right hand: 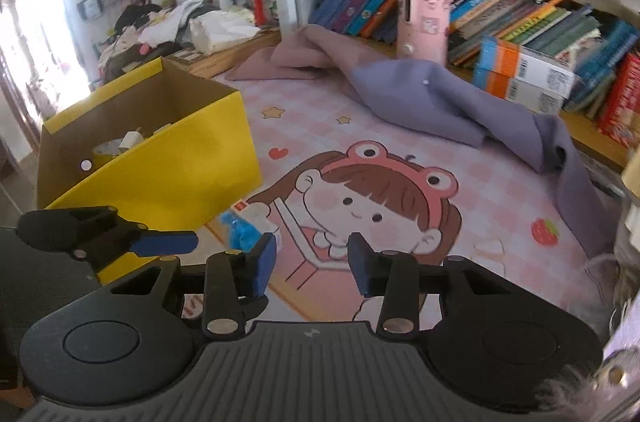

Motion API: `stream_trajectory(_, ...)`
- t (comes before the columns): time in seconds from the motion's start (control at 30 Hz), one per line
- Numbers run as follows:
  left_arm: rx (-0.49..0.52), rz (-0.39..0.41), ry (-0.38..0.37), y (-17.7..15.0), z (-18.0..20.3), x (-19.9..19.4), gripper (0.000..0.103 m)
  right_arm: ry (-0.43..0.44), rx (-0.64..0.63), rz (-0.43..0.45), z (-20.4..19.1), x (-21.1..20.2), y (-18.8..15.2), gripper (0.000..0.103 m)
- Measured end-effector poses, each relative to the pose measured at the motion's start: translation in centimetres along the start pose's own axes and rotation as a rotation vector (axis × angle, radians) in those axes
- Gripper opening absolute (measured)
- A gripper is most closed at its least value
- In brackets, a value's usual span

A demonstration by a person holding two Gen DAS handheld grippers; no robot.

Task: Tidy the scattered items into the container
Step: 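Move the left gripper toward the blue bag while the right gripper approaches the medicine box, then close the left gripper on the blue bag while the right gripper grasps the white-red medicine box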

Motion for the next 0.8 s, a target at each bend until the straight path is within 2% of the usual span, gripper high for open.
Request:
stream_trajectory(0.27, -0.067, -0.045, 0.039, 0.7, -0.7, 3.5, 0.067, 0.059, -0.026, -0.022, 1.4, 2.6, 1.0, 0.038)
stream_trajectory(0.37, -0.076, -0.056, 0.036, 0.9, -0.7, 4.1, 0.056, 0.095, -0.043, -0.037, 1.4, 3.8, 1.2, 0.038)
stream_trajectory(0.43, -0.077, -0.064, 0.032, 0.8, -0.9, 4.3, 0.040, 0.125, -0.058, -0.048, 1.2, 4.7, 1.4, 0.038)
stream_trajectory(0.8, -0.091, -0.118, 0.037, -1.0, -2.7, 1.9, 0.035, 0.241, -0.184, -0.081, -1.6, 9.3, 2.7, 0.038)
Point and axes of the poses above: each gripper's, at about its wrist camera, not at the fingertips, and x roughly the way its jaws point, z to its right, y to its top, the point moved 1 cm from there along x, roughly the way its jaws point, and after that the axes turned 14 degrees about -x, right-handed, at the moved point
